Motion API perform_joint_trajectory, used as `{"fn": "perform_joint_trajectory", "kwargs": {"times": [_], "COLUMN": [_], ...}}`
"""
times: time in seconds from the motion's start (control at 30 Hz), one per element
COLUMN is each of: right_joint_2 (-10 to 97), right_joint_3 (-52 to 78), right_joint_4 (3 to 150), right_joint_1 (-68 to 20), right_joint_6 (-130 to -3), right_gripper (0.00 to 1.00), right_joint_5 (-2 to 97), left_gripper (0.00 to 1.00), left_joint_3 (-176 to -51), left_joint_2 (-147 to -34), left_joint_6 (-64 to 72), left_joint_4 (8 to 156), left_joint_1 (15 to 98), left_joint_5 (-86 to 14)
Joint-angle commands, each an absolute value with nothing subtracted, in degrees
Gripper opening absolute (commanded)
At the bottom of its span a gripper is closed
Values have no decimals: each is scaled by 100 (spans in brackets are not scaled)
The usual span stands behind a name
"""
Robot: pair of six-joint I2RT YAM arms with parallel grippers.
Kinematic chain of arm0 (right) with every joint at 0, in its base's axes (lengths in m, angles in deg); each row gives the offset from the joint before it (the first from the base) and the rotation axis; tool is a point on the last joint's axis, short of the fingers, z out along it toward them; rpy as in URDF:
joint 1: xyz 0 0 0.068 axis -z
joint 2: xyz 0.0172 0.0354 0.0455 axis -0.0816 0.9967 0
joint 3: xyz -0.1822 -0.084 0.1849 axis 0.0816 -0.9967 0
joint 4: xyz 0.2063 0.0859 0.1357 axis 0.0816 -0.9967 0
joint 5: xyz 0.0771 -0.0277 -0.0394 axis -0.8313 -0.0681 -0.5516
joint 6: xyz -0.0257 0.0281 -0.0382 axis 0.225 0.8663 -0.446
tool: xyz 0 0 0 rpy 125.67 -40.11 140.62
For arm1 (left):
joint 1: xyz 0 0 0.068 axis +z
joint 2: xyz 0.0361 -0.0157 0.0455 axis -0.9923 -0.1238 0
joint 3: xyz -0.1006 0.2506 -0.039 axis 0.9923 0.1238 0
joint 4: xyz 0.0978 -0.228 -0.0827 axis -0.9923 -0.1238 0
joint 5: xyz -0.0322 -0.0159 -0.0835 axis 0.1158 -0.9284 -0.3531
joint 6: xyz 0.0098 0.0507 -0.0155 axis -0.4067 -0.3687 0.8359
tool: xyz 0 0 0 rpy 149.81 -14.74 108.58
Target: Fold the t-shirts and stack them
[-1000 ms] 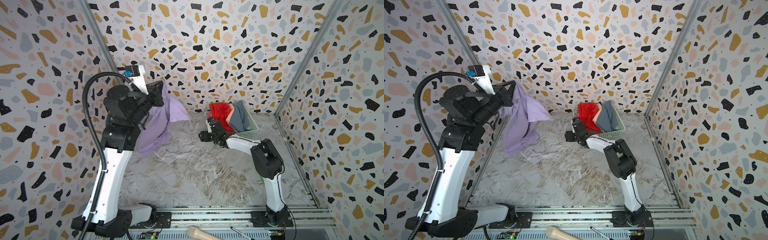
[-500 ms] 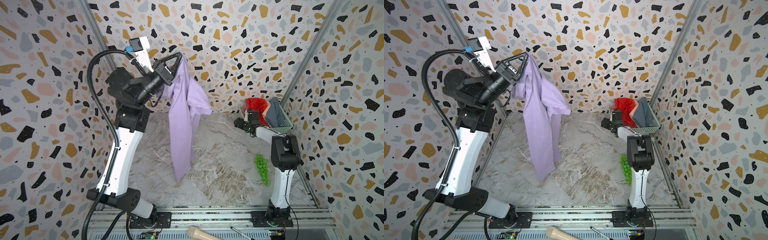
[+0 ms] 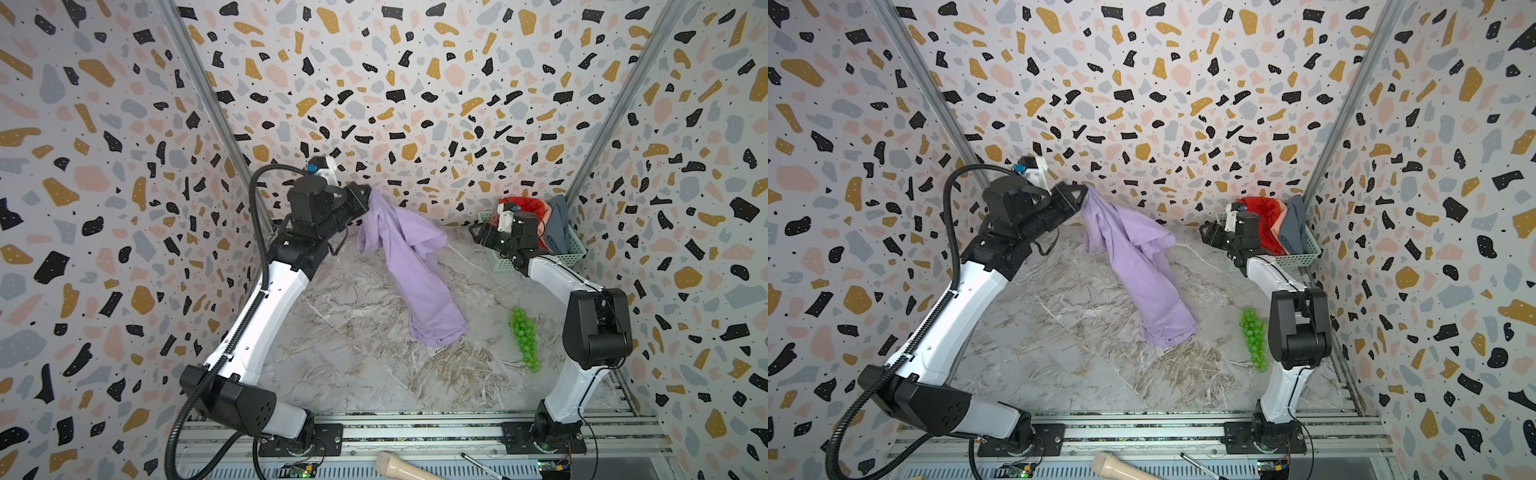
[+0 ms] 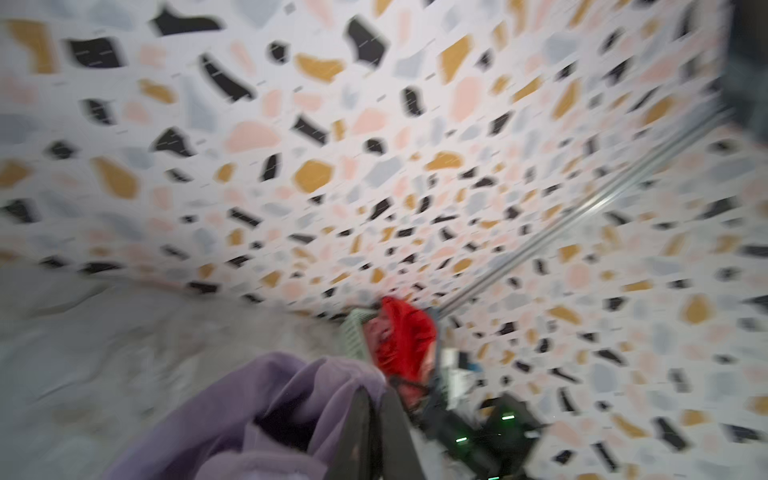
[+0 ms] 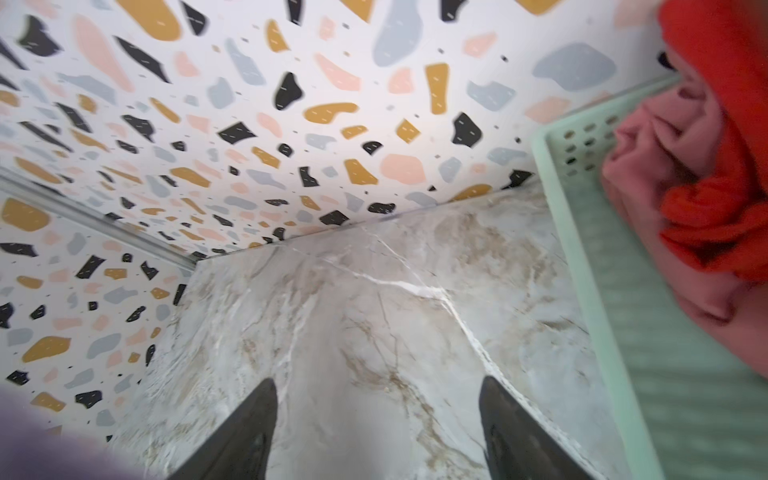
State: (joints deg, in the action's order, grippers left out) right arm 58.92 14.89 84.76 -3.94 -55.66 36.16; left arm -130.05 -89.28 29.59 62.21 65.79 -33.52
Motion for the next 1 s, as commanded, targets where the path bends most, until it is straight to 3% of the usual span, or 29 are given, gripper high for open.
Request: {"fn": "perform_joint_trajectory", "kwargs": {"times": [0.0,0.07,0.13,0.3,0.5,0.97], "right_joint_2": [5342,5149,4990,4661,4362,3661], "right_joint_3": [1148,934,736,-63,-796,-1271], "right_joint_4": [8414,8243,8020,7790,7510,6945], "right_joint_1": [-776,-1058,-1341,-1868,-2031,-2031], "right_joint_6": [-5710,-5818,-5898,-5886,-5820,-6018], "right_gripper": [77,78,78,78,78,78], "right_joint_5": [3516,3589,3699,4136,4451,4985], "left_gripper": [49,59,63,64,63,56], "left_joint_3": [-12262,-11963,-11842,-11066,-11147,-12365], "left_joint_2": [-8379,-8385,-8505,-8523,-9331,-12008], "left_joint_6": [2220,2102,1913,1442,1421,2381], "left_joint_4": [4894,4054,3585,4591,5336,6505], "left_joint_1": [6825,6828,6838,6801,6704,6207], "left_joint_5": [-1632,-481,-159,-1869,-2922,-3162]}}
